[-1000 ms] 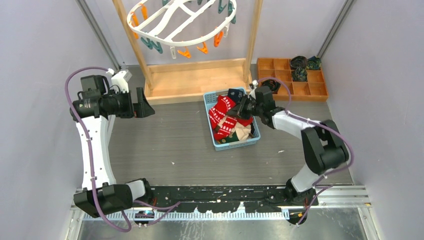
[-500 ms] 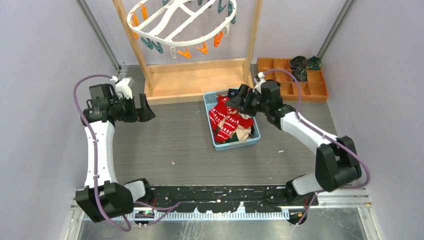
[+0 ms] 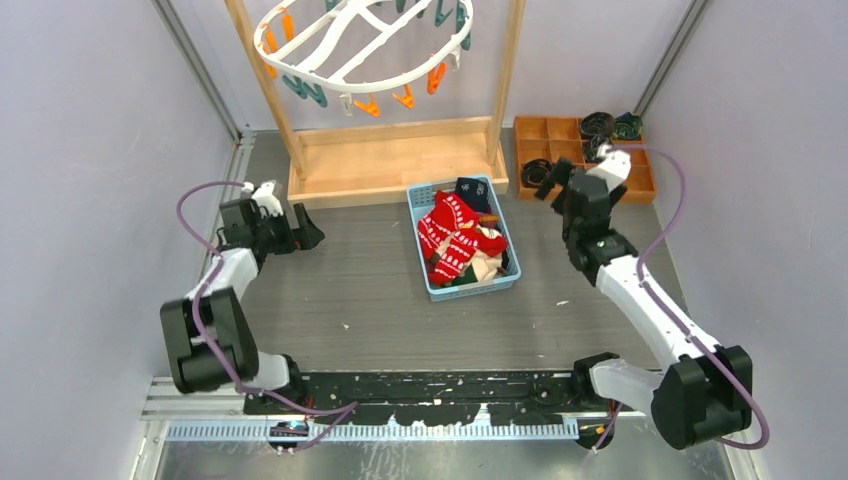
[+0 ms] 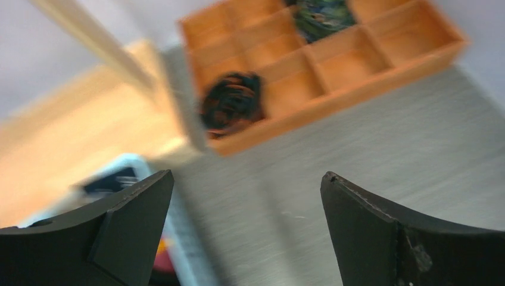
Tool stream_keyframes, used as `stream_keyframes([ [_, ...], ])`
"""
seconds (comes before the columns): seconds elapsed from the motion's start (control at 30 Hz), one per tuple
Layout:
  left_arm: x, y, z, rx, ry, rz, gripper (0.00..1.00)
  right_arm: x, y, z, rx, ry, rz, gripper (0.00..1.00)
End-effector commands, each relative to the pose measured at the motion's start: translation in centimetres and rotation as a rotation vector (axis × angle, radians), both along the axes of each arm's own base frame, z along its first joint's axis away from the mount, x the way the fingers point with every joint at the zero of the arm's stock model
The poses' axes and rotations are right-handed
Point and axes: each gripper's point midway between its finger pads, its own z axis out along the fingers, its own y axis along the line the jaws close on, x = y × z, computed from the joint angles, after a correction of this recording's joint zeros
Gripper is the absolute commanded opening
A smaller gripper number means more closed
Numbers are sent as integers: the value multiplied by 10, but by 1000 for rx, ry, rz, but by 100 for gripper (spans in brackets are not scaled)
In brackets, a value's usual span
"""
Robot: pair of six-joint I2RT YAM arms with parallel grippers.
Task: Remove the socks clipped to the hanger
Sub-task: Reset both arms
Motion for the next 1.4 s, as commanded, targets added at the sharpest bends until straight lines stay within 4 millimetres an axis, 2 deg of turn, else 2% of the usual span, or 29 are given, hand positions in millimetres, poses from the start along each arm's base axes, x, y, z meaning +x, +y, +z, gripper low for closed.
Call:
stream_keyframes([
  [0.0, 50, 12, 0, -12, -161, 60, 100, -12, -65, -43, -342, -15, -234, 100],
  [0.03, 55, 12, -3, -17, -179, 64, 100, -12, -75, -50, -353, -21, -273, 100],
  [0.1, 57, 12, -9, -20, -196, 73, 100, -13, -88, -76, -326, 29, -309, 100],
  [0.2, 63, 13, -10, 14, -279, 84, 100, -17, -100, -104, -314, 55, -350, 100],
  [0.37, 63, 15, -21, 46, -350, 103, 100, -15, -115, -125, -347, 19, -381, 100],
  [0.53, 55, 4, -20, 79, -386, 65, 100, -18, -120, -151, -313, 9, -387, 100],
  [0.63, 45, -13, -16, 143, -488, -9, 100, -16, -111, -157, -316, -10, -317, 100],
  [0.7, 39, -21, -22, 204, -499, -16, 100, -18, -107, -158, -325, -42, -280, 100],
  [0.73, 37, -21, -27, 210, -504, -10, 100, -19, -103, -159, -322, -61, -255, 100],
  [0.8, 40, -19, -23, 200, -567, 27, 100, -26, -98, -167, -322, -84, -220, 100],
  [0.9, 43, -20, -32, 213, -481, 3, 100, -20, -88, -166, -344, -115, -168, 100],
  [0.93, 48, -22, -30, 205, -490, -3, 100, -14, -88, -163, -339, -103, -174, 100],
  [1.0, 46, -25, -29, 219, -489, -16, 100, -6, -94, -176, -345, 4, -179, 100],
  [1.03, 45, -25, -30, 220, -480, -22, 100, 2, -98, -177, -310, 14, -170, 100],
  [1.1, 47, -25, -28, 216, -498, -14, 100, 0, -106, -180, -266, 32, -178, 100],
  [1.37, 46, -25, -29, 216, -491, -17, 100, -1, -106, -178, -272, 18, -177, 100],
])
